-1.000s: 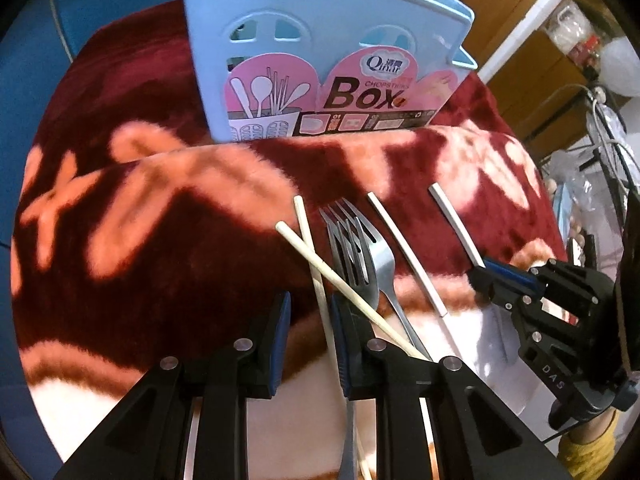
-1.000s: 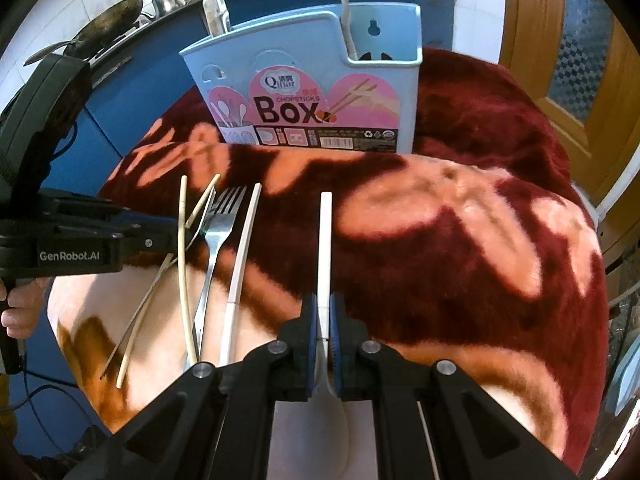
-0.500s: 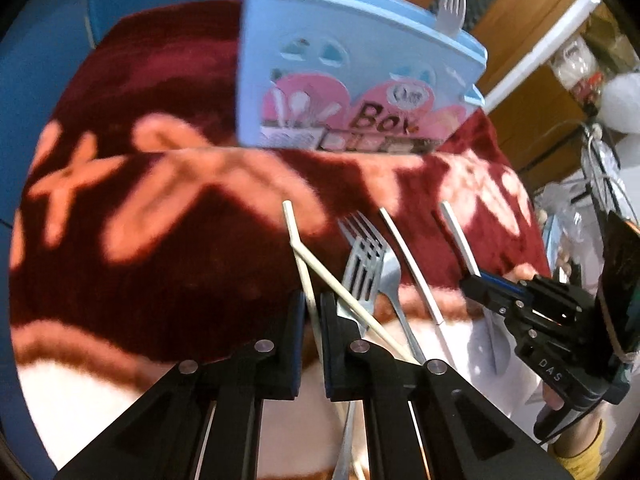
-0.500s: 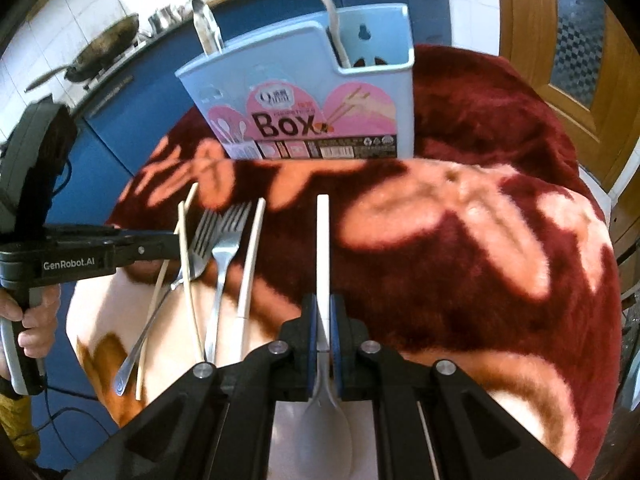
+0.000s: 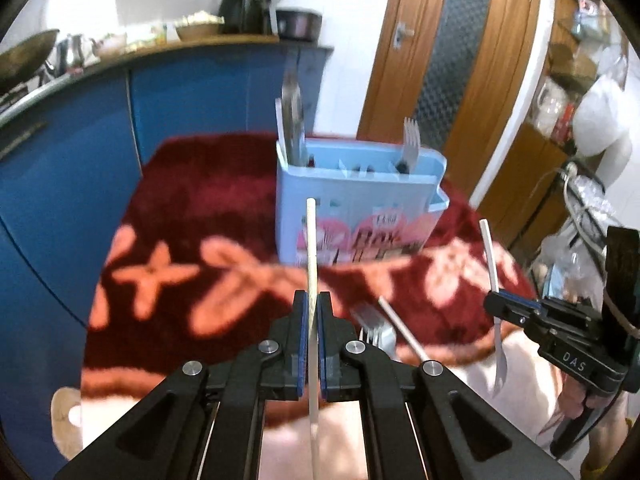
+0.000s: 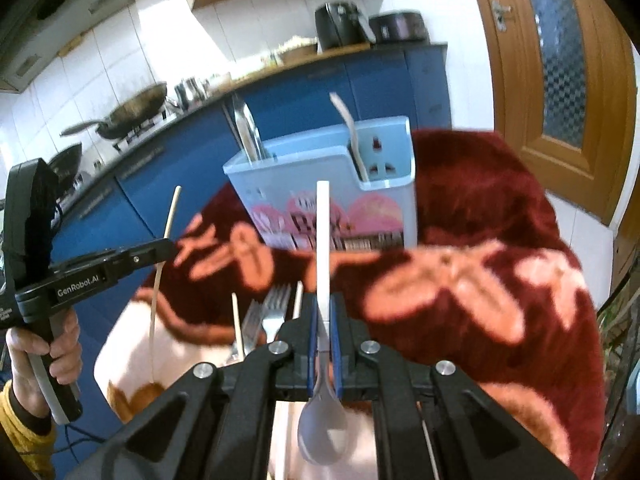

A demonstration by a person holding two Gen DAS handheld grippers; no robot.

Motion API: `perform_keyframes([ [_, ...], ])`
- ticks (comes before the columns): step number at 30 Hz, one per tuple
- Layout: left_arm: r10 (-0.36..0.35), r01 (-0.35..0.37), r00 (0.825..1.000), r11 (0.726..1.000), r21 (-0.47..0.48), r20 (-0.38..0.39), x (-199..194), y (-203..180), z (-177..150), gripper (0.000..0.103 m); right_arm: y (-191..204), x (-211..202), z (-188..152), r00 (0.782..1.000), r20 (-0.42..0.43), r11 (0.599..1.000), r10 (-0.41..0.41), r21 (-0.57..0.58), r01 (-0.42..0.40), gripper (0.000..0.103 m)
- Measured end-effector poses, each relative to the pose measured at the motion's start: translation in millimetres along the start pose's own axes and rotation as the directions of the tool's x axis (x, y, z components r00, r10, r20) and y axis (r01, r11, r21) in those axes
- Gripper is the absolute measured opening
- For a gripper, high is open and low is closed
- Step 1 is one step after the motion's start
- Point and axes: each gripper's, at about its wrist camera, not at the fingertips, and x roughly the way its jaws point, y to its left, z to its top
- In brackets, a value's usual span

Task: Organize utensils
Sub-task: 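Lift the spoon and chopstick upright and carry both over the blue holder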

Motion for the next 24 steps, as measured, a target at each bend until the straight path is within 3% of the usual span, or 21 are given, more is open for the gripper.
perform_keyframes([
  [9, -0.006, 0.016, 0.973, 0.999, -0.043, 0.232, -24.2, 2.5, 33.9, 0.004, 3.2, -18.7, 30.6, 0.982, 0.183, 0.999, -0.046, -0.005, 0.048, 0.008],
  [24, 0.017, 0.033, 0.911, 0.993, -0.114, 0.413, -2.1, 10.9, 100.4, 0.004, -18.1, 8.1, 87.6, 0.96, 0.269, 0.997, -0.072, 0.031, 0.066, 0.008],
])
